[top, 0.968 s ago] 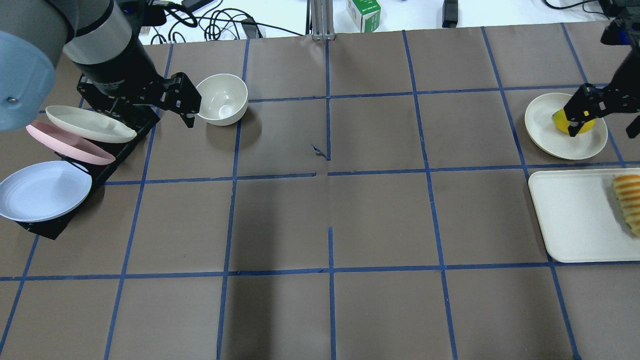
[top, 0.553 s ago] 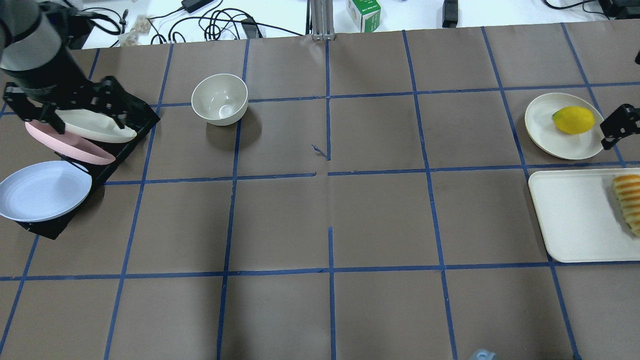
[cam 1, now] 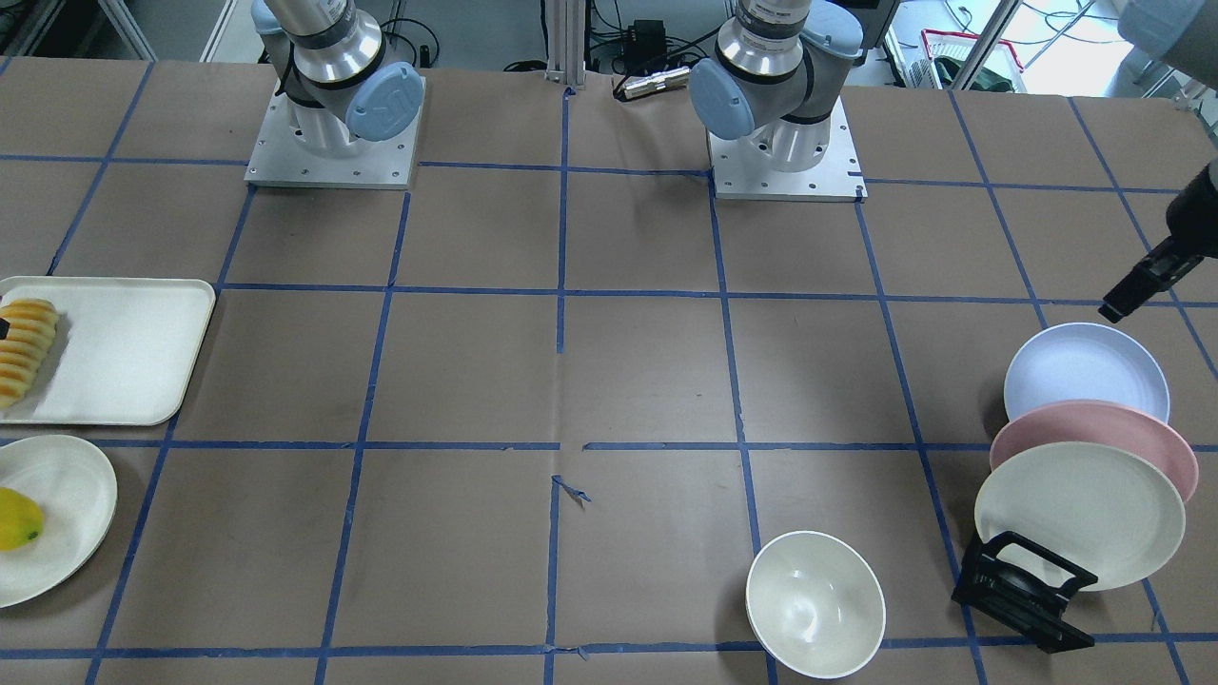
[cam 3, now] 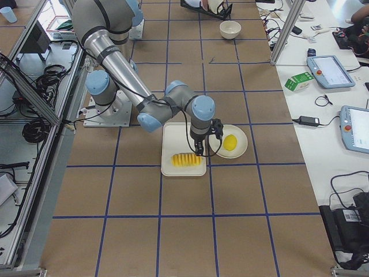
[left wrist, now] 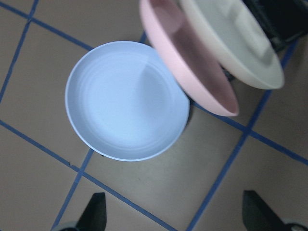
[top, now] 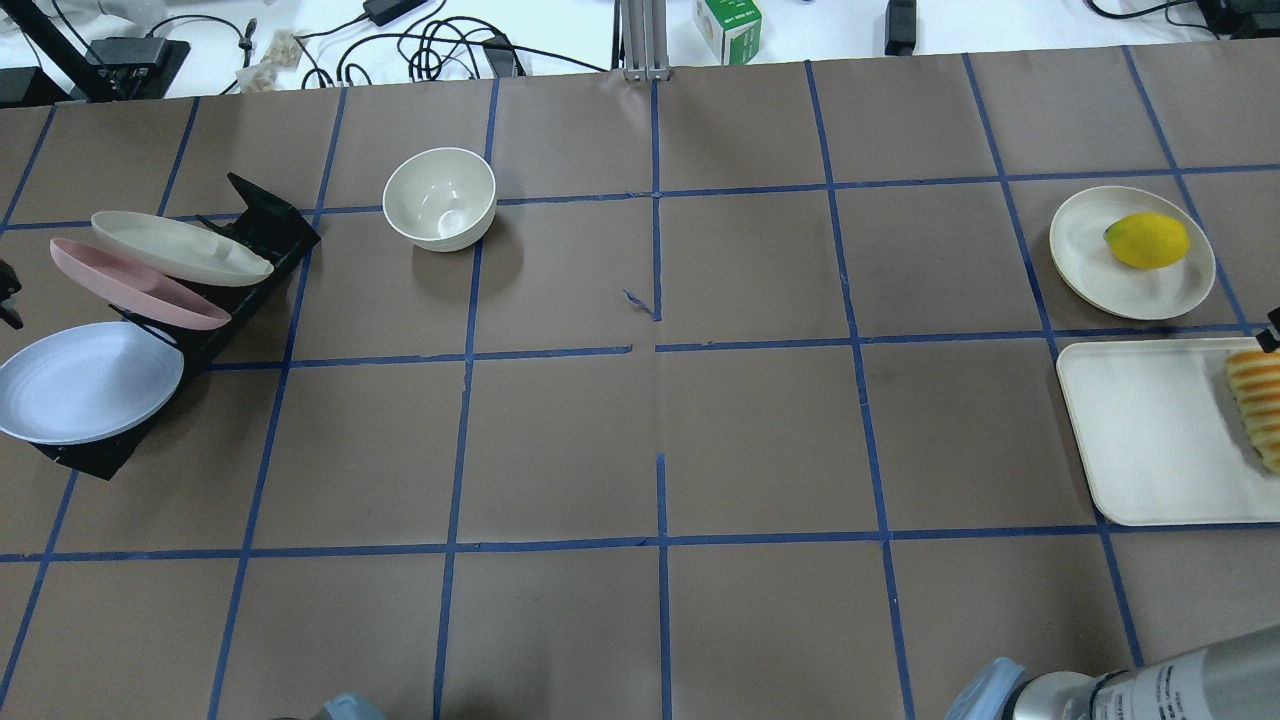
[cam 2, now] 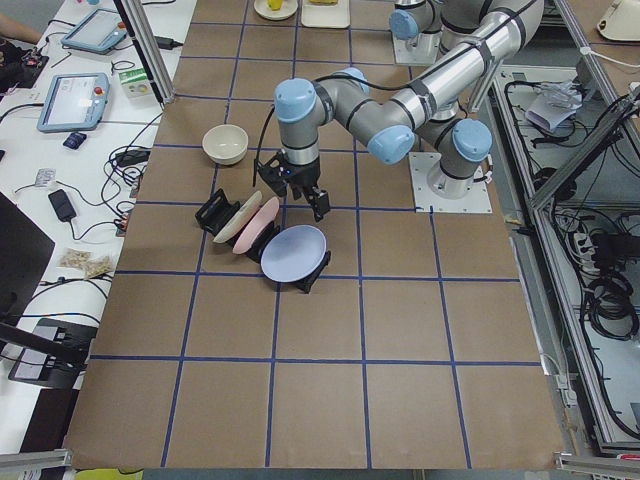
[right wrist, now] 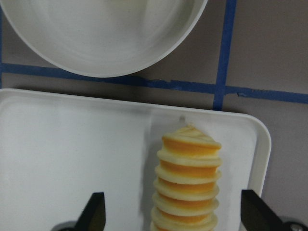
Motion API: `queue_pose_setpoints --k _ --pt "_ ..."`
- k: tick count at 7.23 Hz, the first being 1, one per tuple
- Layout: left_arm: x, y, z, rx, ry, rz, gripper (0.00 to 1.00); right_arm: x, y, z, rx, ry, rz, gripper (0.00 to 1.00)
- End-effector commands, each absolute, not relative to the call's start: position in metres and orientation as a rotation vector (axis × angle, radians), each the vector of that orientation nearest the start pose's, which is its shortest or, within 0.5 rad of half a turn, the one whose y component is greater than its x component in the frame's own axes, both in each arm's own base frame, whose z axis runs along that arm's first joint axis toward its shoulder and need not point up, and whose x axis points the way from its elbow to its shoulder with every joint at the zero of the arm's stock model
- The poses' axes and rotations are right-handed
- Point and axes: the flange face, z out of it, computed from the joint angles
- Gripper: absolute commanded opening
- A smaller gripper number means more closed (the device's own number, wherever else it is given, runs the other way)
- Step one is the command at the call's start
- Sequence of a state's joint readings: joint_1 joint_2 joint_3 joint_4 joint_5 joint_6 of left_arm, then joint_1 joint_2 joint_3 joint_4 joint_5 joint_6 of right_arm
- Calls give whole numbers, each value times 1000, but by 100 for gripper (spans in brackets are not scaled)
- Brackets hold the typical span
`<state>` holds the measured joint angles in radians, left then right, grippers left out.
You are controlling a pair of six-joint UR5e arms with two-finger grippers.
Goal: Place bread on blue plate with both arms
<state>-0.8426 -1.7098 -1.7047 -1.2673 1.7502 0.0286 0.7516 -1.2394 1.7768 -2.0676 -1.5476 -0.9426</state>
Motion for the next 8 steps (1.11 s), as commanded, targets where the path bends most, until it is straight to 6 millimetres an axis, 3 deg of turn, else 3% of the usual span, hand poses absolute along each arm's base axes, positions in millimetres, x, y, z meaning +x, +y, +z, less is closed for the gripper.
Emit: queue_pose_setpoints --k 1,3,5,6,7,8 --pt "331 -485 328 -1125 2725 23 100 -351 -484 214 -216 3066 40 100" --pt "345 -487 290 -1191 2706 35 100 -343 -474 196 -183 3033 85 100" --pt "343 -483 268 -1255 2687 81 97 -340 -472 191 -133 3026 98 98" --pt "340 -479 262 -1255 2691 103 91 -340 -472 192 -94 3030 100 63" --pt "340 -477 260 -1246 2691 114 90 -339 -471 192 -91 3023 114 19" --pt "340 -477 262 -1255 2687 108 77 -339 -469 196 -87 3026 116 0"
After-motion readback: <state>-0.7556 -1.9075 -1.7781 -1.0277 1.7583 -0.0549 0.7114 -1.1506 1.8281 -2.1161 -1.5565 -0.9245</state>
